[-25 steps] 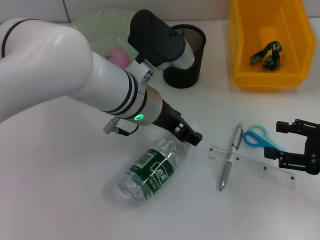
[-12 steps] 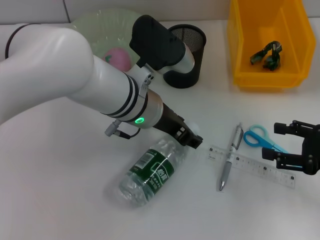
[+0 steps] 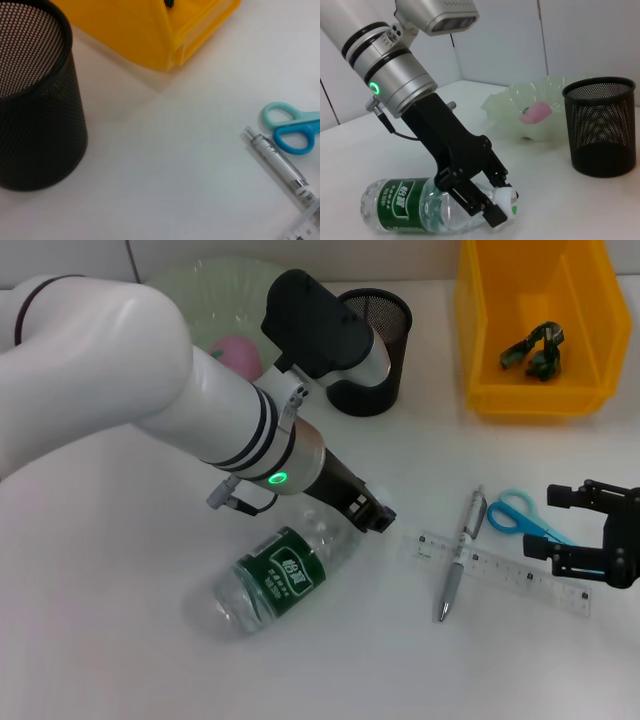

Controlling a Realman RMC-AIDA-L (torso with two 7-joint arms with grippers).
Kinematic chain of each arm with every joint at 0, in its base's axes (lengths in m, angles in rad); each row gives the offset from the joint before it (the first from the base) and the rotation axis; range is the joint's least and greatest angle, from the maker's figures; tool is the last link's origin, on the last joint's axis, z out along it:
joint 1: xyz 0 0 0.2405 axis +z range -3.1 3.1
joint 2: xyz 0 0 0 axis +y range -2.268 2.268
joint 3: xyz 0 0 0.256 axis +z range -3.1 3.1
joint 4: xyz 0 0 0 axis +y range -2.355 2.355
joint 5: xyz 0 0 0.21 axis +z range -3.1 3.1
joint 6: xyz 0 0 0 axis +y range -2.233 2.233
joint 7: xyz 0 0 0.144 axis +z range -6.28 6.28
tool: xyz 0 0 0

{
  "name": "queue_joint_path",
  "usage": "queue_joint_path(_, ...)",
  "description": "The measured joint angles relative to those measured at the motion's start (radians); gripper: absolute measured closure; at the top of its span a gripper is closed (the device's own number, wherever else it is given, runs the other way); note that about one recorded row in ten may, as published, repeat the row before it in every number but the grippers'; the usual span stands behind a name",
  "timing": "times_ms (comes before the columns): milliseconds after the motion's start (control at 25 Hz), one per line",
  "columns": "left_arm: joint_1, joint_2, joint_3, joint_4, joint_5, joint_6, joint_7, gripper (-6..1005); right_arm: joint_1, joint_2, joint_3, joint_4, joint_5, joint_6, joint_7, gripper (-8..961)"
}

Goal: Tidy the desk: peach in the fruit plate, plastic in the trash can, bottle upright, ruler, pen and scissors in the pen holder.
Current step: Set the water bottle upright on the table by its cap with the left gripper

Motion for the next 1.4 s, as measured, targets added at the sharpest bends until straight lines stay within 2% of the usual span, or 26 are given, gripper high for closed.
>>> queue_joint_path(200, 0.022, 0.001, -0.003, 0.086, 0.065, 0.045, 0.001, 548, -0.001, 0.0, 0.005, 0.0, 0.0, 0.0, 0.001, 160)
queue_joint_path(360, 0.119, 0.007, -0.087, 0.244, 0.1, 0.092, 0.101, 549, -0.001, 0.0, 0.005, 0.0, 0.0, 0.0, 0.002, 160)
queue_joint_path(400, 0.119, 0.007, -0.087, 0.244, 0.1, 0.092, 0.101, 549, -0.001, 0.0, 0.005, 0.0, 0.0, 0.0, 0.002, 160)
queue_joint_path(480, 0.205, 0.008, -0.17, 0.345, 0.085, 0.121, 0.205, 550, 0.0, 0.0, 0.004, 0.0, 0.0, 0.0, 0.002, 161)
queue_joint_path(520, 0.205, 0.008, -0.17, 0.345, 0.085, 0.121, 0.205, 550, 0.0, 0.0, 0.004, 0.0, 0.0, 0.0, 0.002, 161)
queue_joint_path(640, 0.271, 0.011, -0.244, 0.407, 0.046, 0.148, 0.302, 551, 0.002, 0.0, 0.004, 0.0, 0.0, 0.001, 0.003, 161)
queue_joint_path(680, 0.317, 0.011, -0.291, 0.433, 0.006, 0.158, 0.373, 551, 0.005, 0.0, 0.004, 0.0, 0.0, 0.001, 0.007, 161)
queue_joint_path(720, 0.317, 0.011, -0.291, 0.433, 0.006, 0.158, 0.373, 551, 0.005, 0.0, 0.004, 0.0, 0.0, 0.001, 0.007, 161)
queue_joint_path(760, 0.36, 0.011, -0.334, 0.457, -0.037, 0.159, 0.43, 551, 0.008, 0.0, 0.003, 0.001, 0.0, 0.001, 0.013, 161)
queue_joint_path(840, 0.377, 0.011, -0.354, 0.465, -0.058, 0.159, 0.452, 552, 0.011, 0.0, 0.002, 0.001, 0.0, 0.001, 0.016, 161)
queue_joint_path(880, 0.421, 0.011, -0.403, 0.476, -0.125, 0.161, 0.519, 552, 0.016, 0.0, -0.001, 0.001, 0.0, 0.001, 0.023, 161)
queue_joint_path(920, 0.421, 0.011, -0.403, 0.476, -0.125, 0.161, 0.519, 552, 0.016, 0.0, -0.001, 0.001, 0.0, 0.001, 0.023, 161)
queue_joint_path(960, 0.455, 0.011, -0.443, 0.474, -0.188, 0.164, 0.589, 553, 0.02, 0.0, -0.003, 0.001, 0.0, 0.002, 0.028, 161)
queue_joint_path(1000, 0.455, 0.011, -0.443, 0.474, -0.188, 0.164, 0.589, 553, 0.02, 0.0, -0.003, 0.001, 0.0, 0.002, 0.028, 161)
queue_joint_path(1080, 0.503, 0.011, -0.499, 0.458, -0.274, 0.167, 0.683, 553, 0.023, 0.0, -0.004, -0.003, 0.001, 0.001, 0.036, 161)
queue_joint_path(1280, 0.561, 0.011, -0.582, 0.416, -0.409, 0.176, 0.8, 550, 0.032, 0.0, -0.005, -0.005, 0.001, -0.004, 0.048, 161)
queue_joint_path(1400, 0.57, 0.012, -0.605, 0.398, -0.433, 0.181, 0.82, 544, 0.034, 0.0, -0.005, -0.007, 0.001, -0.005, 0.052, 161)
